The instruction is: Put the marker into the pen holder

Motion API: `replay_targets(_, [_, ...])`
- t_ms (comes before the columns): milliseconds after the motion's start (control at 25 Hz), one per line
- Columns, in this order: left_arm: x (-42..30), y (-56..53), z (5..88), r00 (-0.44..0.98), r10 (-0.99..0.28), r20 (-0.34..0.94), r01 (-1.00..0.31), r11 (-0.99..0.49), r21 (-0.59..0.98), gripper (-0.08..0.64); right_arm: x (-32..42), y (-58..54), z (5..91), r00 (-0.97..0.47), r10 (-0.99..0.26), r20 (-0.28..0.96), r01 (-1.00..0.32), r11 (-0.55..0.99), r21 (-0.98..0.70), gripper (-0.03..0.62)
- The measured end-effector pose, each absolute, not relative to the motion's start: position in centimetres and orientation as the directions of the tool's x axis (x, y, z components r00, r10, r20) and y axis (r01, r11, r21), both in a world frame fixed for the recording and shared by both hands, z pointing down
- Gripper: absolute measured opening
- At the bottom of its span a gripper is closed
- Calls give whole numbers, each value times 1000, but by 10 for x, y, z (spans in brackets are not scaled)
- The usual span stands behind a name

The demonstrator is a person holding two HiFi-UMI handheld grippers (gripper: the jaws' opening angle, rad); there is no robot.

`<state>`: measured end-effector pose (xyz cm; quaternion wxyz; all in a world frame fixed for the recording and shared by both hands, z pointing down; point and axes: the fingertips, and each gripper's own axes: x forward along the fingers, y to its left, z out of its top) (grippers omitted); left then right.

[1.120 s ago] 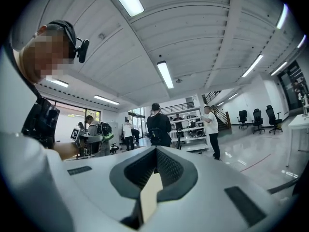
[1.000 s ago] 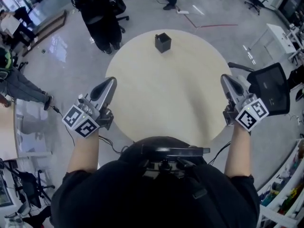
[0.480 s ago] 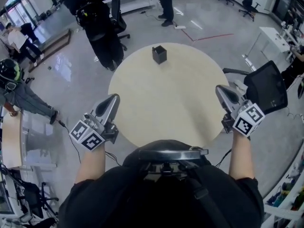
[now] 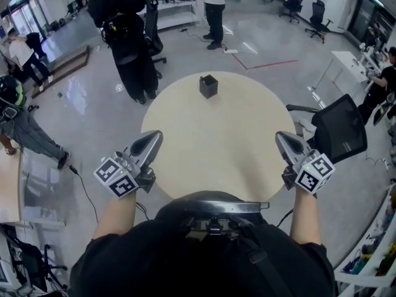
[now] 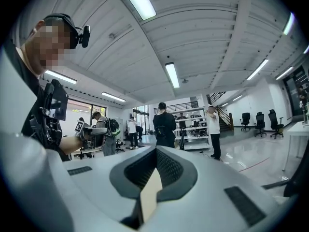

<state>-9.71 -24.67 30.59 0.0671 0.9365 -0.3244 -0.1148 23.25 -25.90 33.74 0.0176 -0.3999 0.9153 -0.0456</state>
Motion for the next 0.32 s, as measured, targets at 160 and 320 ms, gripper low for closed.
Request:
replay_targets(160, [-94,-246,303,764,-619,-183,-587,-784,199,-6,236,-256,336,-679,-734,8,-731,676,-91,3])
replay_targets(320, [-106,-251,298,760,-622,-186,-588,-781,209,-6,226,-261,330,-681,-732,15,-730,677,-88,3])
